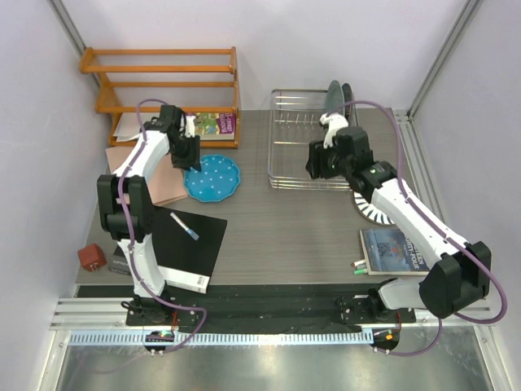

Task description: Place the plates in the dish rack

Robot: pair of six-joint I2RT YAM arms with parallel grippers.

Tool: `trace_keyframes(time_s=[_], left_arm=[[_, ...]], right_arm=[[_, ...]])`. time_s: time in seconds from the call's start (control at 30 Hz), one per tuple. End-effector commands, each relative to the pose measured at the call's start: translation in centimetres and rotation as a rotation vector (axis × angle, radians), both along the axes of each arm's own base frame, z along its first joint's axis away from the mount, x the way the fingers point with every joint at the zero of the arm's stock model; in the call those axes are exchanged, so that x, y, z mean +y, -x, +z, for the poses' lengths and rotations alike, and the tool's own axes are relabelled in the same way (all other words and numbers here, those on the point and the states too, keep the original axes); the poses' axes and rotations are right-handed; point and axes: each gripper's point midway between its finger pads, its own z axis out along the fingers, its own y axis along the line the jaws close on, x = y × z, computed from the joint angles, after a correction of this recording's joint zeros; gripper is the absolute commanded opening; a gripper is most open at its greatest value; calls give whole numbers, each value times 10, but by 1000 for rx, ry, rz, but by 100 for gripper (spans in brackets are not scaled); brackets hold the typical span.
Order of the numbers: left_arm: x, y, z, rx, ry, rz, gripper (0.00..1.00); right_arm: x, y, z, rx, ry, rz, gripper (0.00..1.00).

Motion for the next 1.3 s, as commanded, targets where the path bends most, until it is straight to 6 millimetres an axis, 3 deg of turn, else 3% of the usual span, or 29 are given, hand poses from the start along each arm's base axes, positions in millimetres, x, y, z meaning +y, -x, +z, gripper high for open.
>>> trace_keyframes(time_s=[0.0, 0.1, 0.3, 0.47, 0.5, 0.77, 0.9, 0.97, 1.07, 1.27], left_arm=[[-35, 9, -31, 118, 23, -165, 17], [-52, 10, -45, 137, 38, -190, 0], [-78, 22, -78, 206, 10, -247, 0], [-110, 47, -82, 220, 9, -337, 0], [-116, 63, -90, 251, 3, -360, 0], [-149, 121, -80, 250, 48, -463, 0], [-176, 149, -70, 226, 86, -526, 0], [-182, 174, -75, 249, 95, -535, 0], [-193, 195, -75, 209, 95, -565, 0], [-218, 213, -71, 150, 85, -629, 0]], right_arm=[[8, 32, -35, 129, -46, 69, 58], [3, 35, -34, 117, -41, 54, 58], [-8, 48, -35, 104, -37, 27, 57], [-21, 60, -33, 89, -45, 4, 57], [-24, 62, -37, 94, -43, -2, 58], [-49, 73, -51, 127, -81, -84, 60], [-61, 79, -59, 139, -93, -125, 60], [-63, 82, -67, 159, -95, -131, 60], [-66, 86, -73, 171, -95, -138, 61], [-73, 97, -92, 208, -106, -171, 61]])
